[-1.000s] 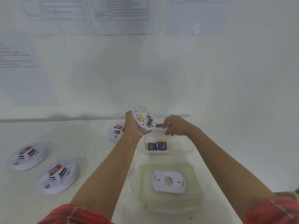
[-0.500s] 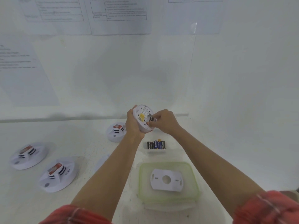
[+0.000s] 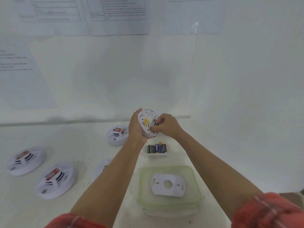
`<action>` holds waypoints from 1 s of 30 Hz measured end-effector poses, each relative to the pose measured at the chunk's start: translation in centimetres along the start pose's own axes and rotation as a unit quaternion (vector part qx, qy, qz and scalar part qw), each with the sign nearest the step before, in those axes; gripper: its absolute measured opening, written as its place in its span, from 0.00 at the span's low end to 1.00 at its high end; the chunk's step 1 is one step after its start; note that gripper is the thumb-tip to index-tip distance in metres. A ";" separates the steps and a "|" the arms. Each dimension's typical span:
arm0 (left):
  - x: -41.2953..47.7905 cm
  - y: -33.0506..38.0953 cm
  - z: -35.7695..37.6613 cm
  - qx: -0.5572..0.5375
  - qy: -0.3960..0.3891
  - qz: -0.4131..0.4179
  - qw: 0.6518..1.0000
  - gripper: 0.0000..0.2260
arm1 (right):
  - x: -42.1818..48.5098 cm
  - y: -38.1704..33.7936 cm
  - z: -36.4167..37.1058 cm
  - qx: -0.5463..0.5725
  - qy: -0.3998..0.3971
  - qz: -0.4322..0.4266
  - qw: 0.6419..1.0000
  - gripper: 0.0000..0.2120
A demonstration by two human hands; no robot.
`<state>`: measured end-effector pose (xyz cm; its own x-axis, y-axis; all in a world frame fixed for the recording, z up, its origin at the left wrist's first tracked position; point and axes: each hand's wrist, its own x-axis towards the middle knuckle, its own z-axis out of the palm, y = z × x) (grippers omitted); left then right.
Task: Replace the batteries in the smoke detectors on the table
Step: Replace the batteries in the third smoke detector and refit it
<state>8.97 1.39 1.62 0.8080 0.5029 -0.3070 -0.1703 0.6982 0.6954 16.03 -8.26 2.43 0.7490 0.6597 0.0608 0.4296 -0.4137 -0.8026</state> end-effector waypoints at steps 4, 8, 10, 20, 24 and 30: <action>0.4 -0.2 -0.4 0.018 0.003 0.004 1.000 0.13 | -0.1 -0.1 -0.1 -0.005 0.002 -0.009 1.000 0.19; 0.6 -0.3 0.0 0.022 -0.014 0.008 1.000 0.13 | -0.2 -0.6 0.3 -0.011 0.031 -0.046 0.998 0.18; 0.5 -0.1 0.2 0.014 -0.034 0.012 0.999 0.14 | -0.4 -0.9 0.2 0.023 0.066 -0.061 0.996 0.18; 0.2 1.4 -1.1 -0.029 -0.074 0.048 0.996 0.14 | -1.0 1.5 -2.6 -0.176 -0.141 0.125 0.966 0.14; -0.1 1.1 -1.1 -0.030 -0.072 0.045 0.996 0.15 | -1.1 2.7 -0.4 -0.284 -0.159 0.106 0.940 0.05; -0.2 1.2 -2.0 -0.013 -0.070 0.063 0.995 0.14 | -1.2 3.2 0.8 -0.350 -0.143 0.070 0.923 0.17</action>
<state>7.43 3.18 1.24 0.8493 0.5132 -0.1240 -0.2884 0.6476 0.7053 16.11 -9.85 -0.72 0.7009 0.6669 -0.2528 0.6347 -0.7450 -0.2053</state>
